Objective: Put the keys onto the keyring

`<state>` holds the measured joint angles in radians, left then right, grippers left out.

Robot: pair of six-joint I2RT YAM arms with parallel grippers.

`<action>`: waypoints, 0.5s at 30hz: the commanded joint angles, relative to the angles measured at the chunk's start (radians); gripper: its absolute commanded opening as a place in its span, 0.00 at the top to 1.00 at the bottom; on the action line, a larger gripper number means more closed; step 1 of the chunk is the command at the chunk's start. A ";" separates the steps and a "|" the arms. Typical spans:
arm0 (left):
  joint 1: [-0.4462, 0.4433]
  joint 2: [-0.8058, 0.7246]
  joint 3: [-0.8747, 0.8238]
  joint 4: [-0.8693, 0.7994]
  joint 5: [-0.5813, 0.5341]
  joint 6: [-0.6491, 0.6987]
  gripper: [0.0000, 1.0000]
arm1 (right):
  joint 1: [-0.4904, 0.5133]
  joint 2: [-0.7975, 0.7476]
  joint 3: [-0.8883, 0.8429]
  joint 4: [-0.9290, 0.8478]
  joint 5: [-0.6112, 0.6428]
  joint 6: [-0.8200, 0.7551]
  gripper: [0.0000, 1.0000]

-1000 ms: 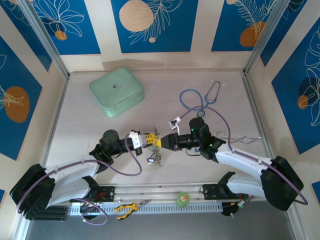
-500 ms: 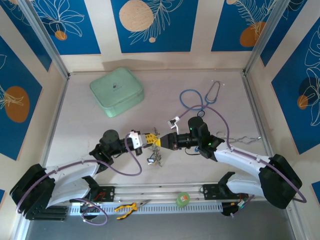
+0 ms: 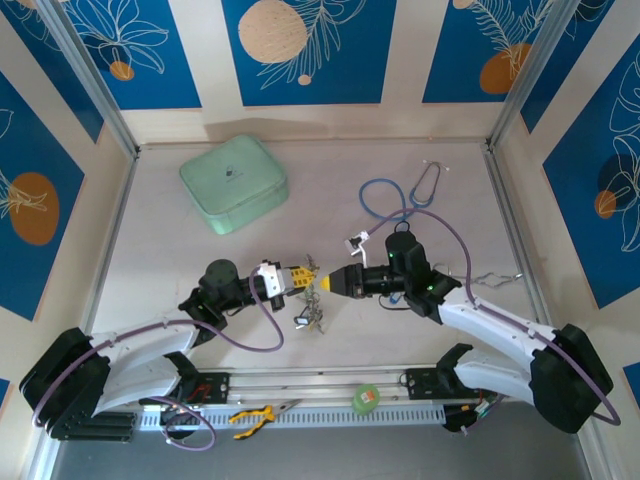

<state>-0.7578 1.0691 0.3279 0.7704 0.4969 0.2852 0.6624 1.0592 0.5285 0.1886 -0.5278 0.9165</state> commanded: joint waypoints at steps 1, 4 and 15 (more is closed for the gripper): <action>-0.008 -0.009 0.017 0.055 0.016 -0.020 1.00 | -0.003 -0.026 0.040 -0.103 0.008 -0.062 0.77; -0.008 -0.013 0.016 0.052 0.019 -0.023 1.00 | -0.008 -0.037 0.073 -0.187 0.041 -0.111 0.75; -0.009 -0.018 0.000 0.088 0.028 -0.048 1.00 | -0.060 -0.002 0.109 -0.129 0.015 0.042 0.65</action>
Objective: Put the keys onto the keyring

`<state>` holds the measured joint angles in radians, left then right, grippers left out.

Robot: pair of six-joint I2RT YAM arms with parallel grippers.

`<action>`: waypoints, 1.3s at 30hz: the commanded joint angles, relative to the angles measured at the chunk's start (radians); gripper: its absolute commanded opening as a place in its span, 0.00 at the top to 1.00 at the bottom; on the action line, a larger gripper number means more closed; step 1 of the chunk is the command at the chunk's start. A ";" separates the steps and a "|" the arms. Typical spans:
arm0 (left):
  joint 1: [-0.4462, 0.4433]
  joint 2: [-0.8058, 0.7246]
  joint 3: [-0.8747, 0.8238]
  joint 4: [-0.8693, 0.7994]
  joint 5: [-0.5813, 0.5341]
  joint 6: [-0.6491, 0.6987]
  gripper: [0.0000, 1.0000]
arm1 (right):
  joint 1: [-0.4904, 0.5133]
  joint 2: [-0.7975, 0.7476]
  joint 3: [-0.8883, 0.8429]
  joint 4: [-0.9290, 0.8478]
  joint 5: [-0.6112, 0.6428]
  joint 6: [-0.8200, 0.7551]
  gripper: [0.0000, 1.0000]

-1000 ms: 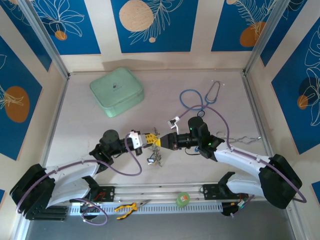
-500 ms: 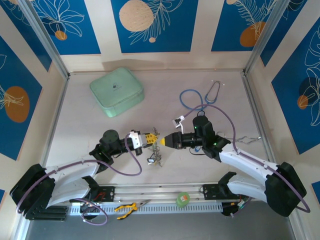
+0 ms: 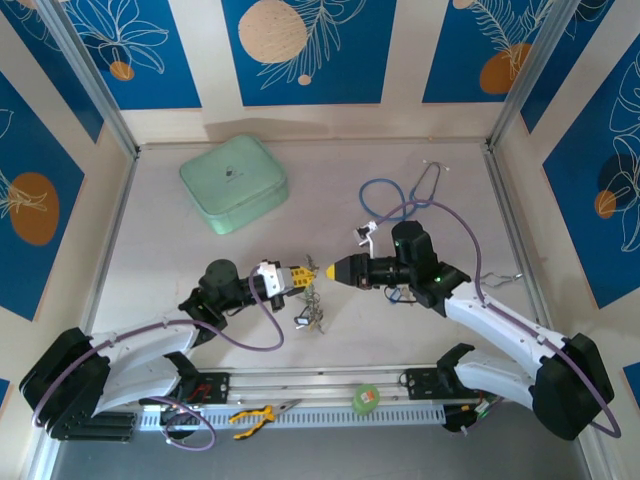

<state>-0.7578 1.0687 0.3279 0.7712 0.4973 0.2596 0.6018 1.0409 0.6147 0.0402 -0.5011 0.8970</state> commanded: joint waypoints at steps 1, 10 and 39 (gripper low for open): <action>-0.008 -0.016 -0.002 0.093 0.031 -0.023 1.00 | 0.003 0.024 0.013 0.046 -0.013 0.085 0.65; -0.009 -0.006 -0.003 0.120 0.053 -0.039 1.00 | 0.018 0.112 -0.004 0.231 -0.046 0.212 0.56; -0.043 -0.114 0.179 -0.482 -0.454 -0.366 1.00 | 0.019 -0.028 0.146 -0.374 0.215 -0.176 0.58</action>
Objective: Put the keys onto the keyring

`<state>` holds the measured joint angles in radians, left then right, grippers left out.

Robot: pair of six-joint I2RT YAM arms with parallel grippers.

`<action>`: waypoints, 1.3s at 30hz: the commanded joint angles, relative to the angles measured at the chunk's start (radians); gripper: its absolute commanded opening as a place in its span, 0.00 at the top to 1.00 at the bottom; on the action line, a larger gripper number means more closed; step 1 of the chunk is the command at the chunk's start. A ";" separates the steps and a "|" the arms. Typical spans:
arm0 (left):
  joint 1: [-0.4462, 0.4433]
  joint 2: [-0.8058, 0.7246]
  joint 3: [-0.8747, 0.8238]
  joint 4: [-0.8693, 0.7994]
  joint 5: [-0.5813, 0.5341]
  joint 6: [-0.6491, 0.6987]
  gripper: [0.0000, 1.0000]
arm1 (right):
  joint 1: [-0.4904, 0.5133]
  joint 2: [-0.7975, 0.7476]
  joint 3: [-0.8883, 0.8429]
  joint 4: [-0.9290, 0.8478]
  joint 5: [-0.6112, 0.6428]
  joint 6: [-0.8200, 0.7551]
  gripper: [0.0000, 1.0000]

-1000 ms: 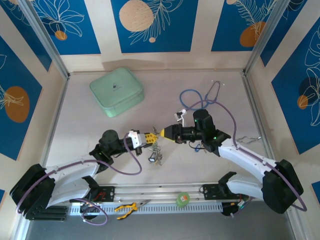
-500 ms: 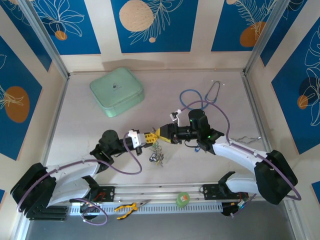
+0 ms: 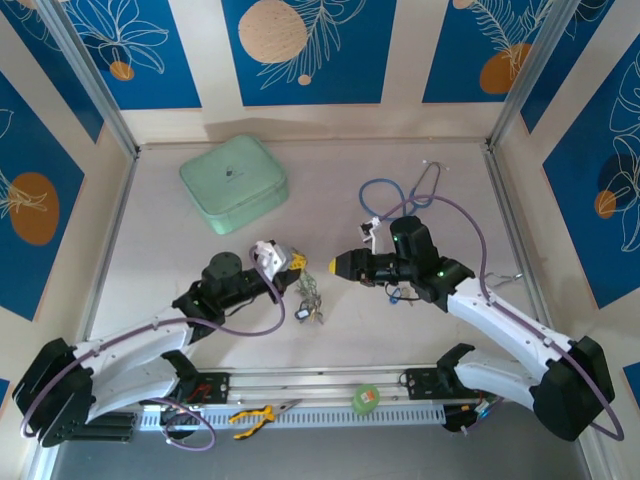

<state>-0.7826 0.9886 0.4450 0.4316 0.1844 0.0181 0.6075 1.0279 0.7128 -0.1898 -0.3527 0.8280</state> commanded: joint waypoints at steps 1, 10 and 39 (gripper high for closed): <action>-0.022 -0.038 0.079 -0.189 -0.177 -0.164 1.00 | 0.021 -0.014 0.065 -0.159 0.077 -0.127 0.58; -0.025 0.023 0.274 -0.630 -0.409 -0.616 1.00 | 0.171 0.052 0.166 -0.145 0.112 -0.117 0.62; -0.026 0.044 0.329 -0.833 -0.399 -1.415 1.00 | 0.367 0.353 0.096 0.340 0.426 0.424 0.60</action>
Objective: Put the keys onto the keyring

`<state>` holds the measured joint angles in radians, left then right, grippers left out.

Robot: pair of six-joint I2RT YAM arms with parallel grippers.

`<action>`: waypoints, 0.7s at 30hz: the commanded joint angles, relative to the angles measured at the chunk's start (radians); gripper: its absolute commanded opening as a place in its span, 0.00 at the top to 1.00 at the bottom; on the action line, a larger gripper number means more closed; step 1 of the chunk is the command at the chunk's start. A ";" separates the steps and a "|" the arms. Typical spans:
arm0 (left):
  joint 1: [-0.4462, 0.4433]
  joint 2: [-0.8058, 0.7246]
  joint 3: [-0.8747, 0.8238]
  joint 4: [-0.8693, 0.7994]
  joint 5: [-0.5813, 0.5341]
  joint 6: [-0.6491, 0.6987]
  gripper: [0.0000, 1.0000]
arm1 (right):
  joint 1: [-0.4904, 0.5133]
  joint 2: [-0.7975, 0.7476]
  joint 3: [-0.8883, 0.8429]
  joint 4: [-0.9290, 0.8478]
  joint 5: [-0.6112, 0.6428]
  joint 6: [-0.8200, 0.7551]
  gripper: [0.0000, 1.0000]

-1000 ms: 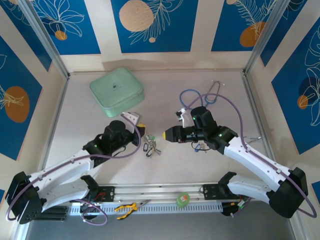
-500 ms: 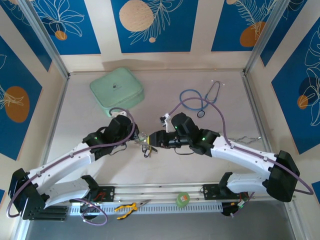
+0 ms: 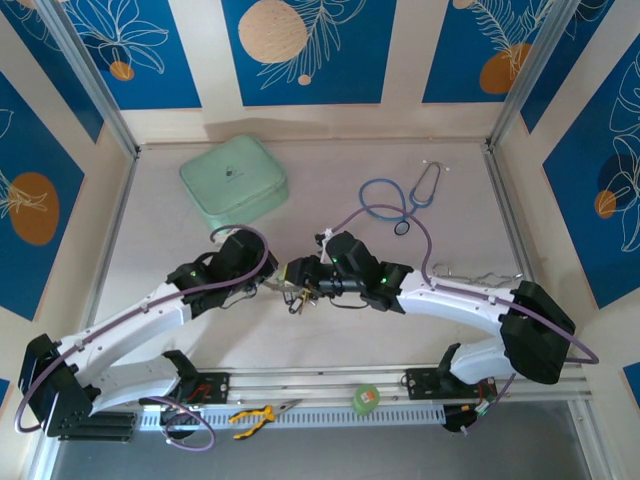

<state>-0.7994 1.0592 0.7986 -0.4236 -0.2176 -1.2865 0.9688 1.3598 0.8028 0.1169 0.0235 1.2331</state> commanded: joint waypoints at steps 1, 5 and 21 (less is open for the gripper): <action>-0.010 -0.031 -0.029 0.022 0.000 -0.116 1.00 | 0.004 0.026 0.007 0.034 0.057 0.019 0.60; -0.009 -0.039 -0.030 0.013 -0.014 -0.115 1.00 | 0.000 0.047 0.014 0.038 0.070 0.004 0.60; -0.009 -0.037 -0.044 0.022 0.018 -0.140 1.00 | -0.007 0.118 0.057 0.095 0.083 -0.029 0.60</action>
<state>-0.7998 1.0393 0.7647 -0.4110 -0.2096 -1.3449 0.9665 1.4631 0.8246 0.1764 0.0837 1.2201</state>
